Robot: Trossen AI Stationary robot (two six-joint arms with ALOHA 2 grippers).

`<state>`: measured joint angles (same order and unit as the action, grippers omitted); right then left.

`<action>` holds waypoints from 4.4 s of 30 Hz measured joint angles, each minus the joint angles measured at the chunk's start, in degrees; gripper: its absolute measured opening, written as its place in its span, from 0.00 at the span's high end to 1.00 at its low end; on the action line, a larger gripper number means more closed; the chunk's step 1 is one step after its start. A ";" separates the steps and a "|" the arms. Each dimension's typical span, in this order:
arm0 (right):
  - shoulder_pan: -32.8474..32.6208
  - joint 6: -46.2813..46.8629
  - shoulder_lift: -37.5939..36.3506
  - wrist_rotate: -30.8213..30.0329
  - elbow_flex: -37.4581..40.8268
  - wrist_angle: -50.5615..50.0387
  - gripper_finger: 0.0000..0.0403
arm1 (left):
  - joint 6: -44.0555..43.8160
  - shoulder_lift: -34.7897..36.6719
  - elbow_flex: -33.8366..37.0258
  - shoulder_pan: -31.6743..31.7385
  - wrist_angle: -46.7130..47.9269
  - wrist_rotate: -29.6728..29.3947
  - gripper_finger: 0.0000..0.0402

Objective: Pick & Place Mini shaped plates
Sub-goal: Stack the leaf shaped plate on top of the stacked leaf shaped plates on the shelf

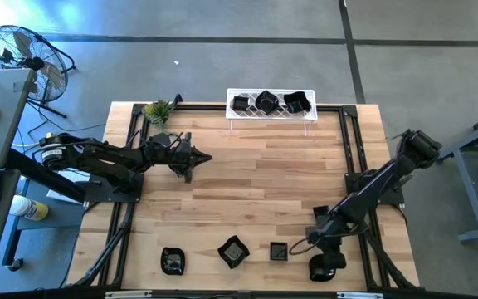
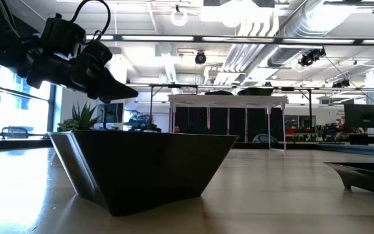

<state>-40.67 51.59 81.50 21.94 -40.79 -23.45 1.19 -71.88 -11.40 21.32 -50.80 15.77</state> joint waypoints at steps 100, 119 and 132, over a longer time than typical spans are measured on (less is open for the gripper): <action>38.62 -43.76 25.06 -35.51 -24.07 -6.19 0.99 | 0.46 -0.02 -2.21 0.02 3.21 -1.49 0.99; 46.19 -12.72 25.06 -31.34 -35.17 -13.68 0.72 | 0.45 0.00 -2.19 0.02 4.90 -1.46 0.99; 48.44 0.27 16.75 -37.52 -19.22 -5.34 0.69 | 0.45 0.00 -2.19 0.02 4.89 -1.29 0.99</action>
<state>7.78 51.86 98.26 -15.58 -60.01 -28.79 1.64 -71.88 -13.58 21.34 -45.91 14.48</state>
